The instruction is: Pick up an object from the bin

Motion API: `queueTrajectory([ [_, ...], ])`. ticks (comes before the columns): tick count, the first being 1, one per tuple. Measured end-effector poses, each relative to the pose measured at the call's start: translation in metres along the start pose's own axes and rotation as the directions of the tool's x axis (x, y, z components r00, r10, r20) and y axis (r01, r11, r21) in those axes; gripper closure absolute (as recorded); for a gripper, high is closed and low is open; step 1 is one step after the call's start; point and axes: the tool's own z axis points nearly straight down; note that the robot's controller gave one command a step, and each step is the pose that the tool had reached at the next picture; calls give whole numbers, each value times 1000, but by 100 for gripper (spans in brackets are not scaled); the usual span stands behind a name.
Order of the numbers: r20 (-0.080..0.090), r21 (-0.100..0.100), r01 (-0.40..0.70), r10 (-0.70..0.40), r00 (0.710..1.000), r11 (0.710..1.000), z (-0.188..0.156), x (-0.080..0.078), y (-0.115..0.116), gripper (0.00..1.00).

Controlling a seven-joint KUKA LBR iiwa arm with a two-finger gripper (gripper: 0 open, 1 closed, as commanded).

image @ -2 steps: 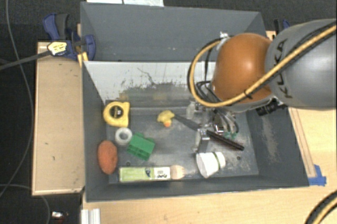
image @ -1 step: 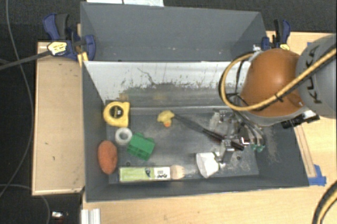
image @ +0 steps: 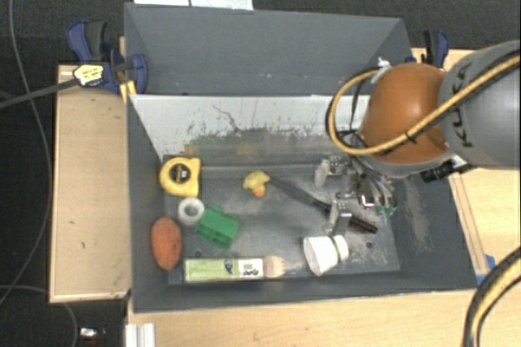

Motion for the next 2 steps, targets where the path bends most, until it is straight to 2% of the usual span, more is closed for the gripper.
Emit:
queueTrajectory([
  [1, 0, 3, -30, 30, 1000, 1000, 49, 3, -41, 0],
  [2, 2, 0, 68, -68, 998, 998, 55, -24, -50, 0],
])
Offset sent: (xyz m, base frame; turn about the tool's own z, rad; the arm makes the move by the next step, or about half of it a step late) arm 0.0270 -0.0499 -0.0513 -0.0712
